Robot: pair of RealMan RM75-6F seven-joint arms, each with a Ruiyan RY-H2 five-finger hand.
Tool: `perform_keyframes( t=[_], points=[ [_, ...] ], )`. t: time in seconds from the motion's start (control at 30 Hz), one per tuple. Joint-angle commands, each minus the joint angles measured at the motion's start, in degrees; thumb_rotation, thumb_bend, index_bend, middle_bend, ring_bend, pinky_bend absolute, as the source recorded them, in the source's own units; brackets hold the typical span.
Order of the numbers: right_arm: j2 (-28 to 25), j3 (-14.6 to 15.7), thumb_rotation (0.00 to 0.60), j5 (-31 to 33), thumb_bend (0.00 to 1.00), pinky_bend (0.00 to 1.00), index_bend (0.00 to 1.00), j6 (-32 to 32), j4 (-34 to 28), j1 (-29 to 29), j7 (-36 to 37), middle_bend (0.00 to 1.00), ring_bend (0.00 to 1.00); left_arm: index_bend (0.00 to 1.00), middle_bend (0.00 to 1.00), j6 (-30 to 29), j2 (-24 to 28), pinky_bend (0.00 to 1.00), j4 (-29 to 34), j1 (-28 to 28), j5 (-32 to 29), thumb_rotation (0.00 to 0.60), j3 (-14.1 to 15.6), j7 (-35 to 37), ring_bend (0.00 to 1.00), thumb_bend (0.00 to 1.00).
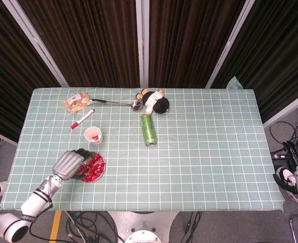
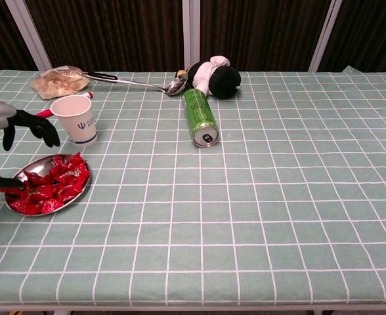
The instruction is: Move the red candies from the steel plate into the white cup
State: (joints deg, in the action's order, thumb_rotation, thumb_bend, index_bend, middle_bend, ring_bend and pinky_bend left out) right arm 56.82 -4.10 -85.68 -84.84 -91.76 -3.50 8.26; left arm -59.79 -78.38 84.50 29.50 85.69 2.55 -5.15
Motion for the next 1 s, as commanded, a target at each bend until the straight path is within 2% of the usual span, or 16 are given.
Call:
perform_keyframes(
  t=[0.03, 0.2, 0.47, 0.7, 1.0],
  points=[
    [-0.03, 0.05, 0.6, 0.02, 0.2, 0.11, 0.02, -0.09, -0.04, 0.1, 0.01, 0.06, 0.0, 0.38, 0.4, 2.56, -1.26, 0.49, 0.57, 1.11, -1.4, 0.6, 0.15, -2.3, 0.3, 0.2],
    [-0.09, 0.06, 0.6, 0.16, 0.2, 0.11, 0.02, 0.1, -0.12, 0.08, 0.02, 0.06, 0.0, 0.39, 0.4, 4.94, -2.78, 0.5, -0.74, 1.78, -3.5, 0.6, -0.23, -4.43, 0.3, 0.2],
    [-0.04, 0.15, 0.6, 0.1, 0.2, 0.11, 0.02, 0.25, -0.24, 0.06, -0.08, 0.06, 0.0, 0.4, 0.4, 5.54, -4.51, 0.5, -2.87, 2.08, -4.41, 0.6, -0.6, -6.62, 0.3, 0.2],
    [-0.09, 0.13, 0.6, 0.33, 0.2, 0.11, 0.02, 0.47, -0.3, 0.04, -0.13, 0.06, 0.0, 0.46, 0.41, 6.55, -5.8, 0.51, -5.6, 2.59, -4.06, 0.6, -0.25, -6.96, 0.3, 0.24],
    [-0.1, 0.15, 0.6, 0.33, 0.2, 0.11, 0.02, 0.42, -0.33, 0.1, -0.14, 0.06, 0.0, 0.55, 0.5, 5.04, -7.33, 0.64, -9.09, 2.55, -2.1, 0.6, -0.21, -4.53, 0.4, 0.29]
  ],
)
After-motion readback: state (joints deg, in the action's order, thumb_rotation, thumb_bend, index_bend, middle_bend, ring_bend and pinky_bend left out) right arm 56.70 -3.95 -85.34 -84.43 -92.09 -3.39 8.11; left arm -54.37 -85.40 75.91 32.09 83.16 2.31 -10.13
